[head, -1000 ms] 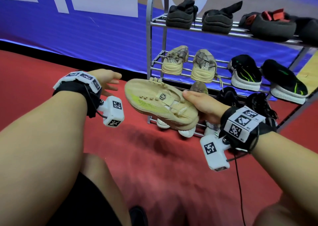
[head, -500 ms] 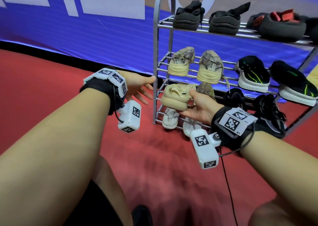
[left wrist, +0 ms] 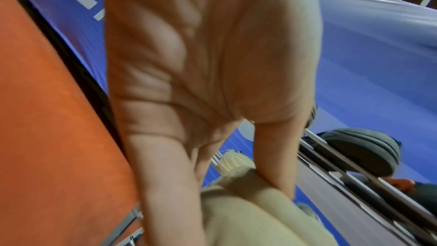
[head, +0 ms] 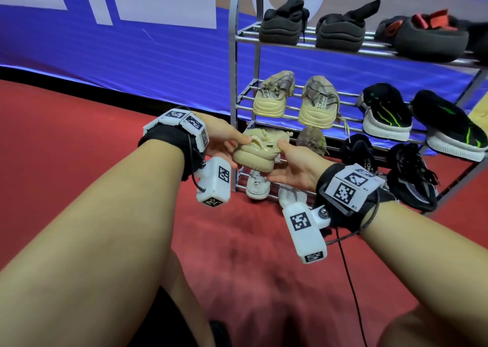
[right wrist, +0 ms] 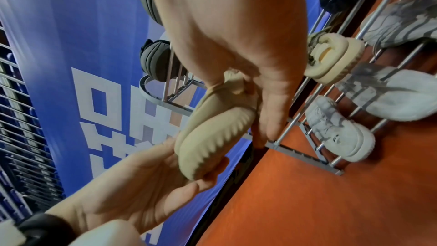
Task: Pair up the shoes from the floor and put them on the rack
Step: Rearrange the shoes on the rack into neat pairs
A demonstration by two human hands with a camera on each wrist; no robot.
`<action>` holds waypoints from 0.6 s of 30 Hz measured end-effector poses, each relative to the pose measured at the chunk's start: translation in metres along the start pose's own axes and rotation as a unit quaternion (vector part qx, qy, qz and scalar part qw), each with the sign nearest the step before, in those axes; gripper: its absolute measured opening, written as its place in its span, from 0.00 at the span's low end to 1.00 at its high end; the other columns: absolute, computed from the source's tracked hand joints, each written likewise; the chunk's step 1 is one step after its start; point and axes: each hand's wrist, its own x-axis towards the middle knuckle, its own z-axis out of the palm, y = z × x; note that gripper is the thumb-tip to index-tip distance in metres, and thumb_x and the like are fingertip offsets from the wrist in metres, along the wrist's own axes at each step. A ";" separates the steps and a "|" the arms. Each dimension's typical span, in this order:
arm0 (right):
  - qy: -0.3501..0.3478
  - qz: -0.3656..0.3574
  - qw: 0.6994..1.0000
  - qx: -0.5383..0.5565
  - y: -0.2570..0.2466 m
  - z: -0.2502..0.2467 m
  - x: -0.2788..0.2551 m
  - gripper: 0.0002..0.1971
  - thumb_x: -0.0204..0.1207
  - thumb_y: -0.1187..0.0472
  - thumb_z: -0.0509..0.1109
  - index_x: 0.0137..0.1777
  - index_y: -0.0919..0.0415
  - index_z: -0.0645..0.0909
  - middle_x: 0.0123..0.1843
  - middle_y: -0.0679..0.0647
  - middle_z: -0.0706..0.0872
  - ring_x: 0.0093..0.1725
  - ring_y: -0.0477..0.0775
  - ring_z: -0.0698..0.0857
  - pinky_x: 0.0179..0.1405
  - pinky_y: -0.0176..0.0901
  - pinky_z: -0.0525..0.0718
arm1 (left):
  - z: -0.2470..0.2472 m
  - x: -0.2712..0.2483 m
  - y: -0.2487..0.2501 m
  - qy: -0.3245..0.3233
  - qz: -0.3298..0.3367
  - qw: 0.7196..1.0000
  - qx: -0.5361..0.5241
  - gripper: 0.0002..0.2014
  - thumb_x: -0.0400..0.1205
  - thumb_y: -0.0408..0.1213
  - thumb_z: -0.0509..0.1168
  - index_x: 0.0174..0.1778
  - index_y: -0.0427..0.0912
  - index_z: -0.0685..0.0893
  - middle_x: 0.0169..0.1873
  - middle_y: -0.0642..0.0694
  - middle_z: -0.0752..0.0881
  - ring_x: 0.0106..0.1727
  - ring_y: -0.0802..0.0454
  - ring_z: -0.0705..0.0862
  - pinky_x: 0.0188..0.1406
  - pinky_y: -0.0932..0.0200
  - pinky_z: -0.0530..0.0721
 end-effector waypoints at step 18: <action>0.142 0.010 0.978 -0.150 0.007 -0.096 0.059 0.12 0.86 0.53 0.50 0.57 0.61 0.68 0.37 0.55 0.77 0.28 0.51 0.76 0.25 0.38 0.73 | 0.024 0.099 0.012 0.046 0.042 0.992 -0.108 0.10 0.85 0.29 0.54 0.54 0.38 0.80 0.51 0.39 0.84 0.50 0.46 0.85 0.46 0.53 0.85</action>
